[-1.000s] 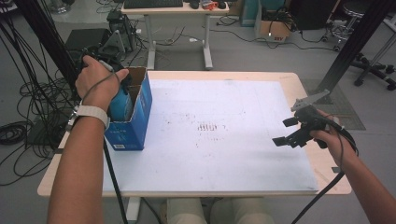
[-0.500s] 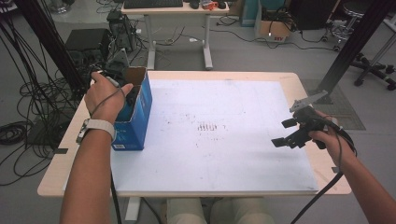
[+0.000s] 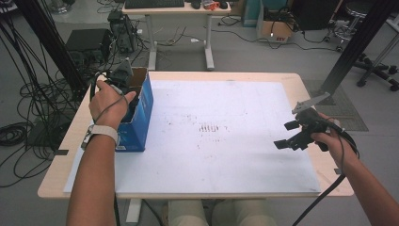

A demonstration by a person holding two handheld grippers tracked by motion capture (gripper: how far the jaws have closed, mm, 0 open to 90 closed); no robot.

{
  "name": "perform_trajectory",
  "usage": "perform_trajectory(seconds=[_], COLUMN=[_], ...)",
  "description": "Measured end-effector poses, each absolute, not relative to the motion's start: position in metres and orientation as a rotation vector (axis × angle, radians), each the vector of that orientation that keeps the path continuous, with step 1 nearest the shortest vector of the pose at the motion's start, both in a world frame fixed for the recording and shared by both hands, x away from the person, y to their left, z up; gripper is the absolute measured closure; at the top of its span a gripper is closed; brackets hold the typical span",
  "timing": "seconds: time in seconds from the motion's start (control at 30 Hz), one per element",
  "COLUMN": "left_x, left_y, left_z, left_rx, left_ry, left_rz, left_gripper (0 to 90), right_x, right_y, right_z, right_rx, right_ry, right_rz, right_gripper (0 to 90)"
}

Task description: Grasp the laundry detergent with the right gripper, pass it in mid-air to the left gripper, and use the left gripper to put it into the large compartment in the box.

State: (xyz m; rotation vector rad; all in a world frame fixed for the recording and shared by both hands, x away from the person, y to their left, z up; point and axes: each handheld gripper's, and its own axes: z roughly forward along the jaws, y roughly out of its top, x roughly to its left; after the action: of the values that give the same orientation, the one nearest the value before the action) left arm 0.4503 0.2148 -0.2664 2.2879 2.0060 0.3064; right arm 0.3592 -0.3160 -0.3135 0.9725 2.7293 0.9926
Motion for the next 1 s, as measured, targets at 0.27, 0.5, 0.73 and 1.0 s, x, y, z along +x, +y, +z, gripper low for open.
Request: perform_trajectory(seconds=[0.27, 0.5, 0.73, 1.0], left_x=[0.4515, 0.4525, 0.4525, 0.4525], left_y=[0.2144, 0.2150, 0.2152, 0.2149], left_z=[-0.2678, -0.2680, -0.2689, -0.2682], left_rx=[2.286, 2.289, 2.294, 2.296], left_ry=[2.006, 2.017, 2.019, 2.025], left_rz=[0.316, 0.305, 0.312, 0.302], left_gripper=[37.2, 37.0, 36.4, 36.5], right_x=[0.3575, 0.3574, 0.3581, 0.3574], right_y=[-0.3140, -0.3147, -0.3142, -0.3157], right_z=[-0.3126, -0.3126, -0.3134, -0.3124], right_rx=[0.992, 0.987, 0.966, 0.974], right_ry=[2.729, 2.725, 2.724, 2.722], right_rz=[0.993, 0.997, 1.010, 1.007], right_gripper=[4.2, 4.1, 4.2, 4.2])
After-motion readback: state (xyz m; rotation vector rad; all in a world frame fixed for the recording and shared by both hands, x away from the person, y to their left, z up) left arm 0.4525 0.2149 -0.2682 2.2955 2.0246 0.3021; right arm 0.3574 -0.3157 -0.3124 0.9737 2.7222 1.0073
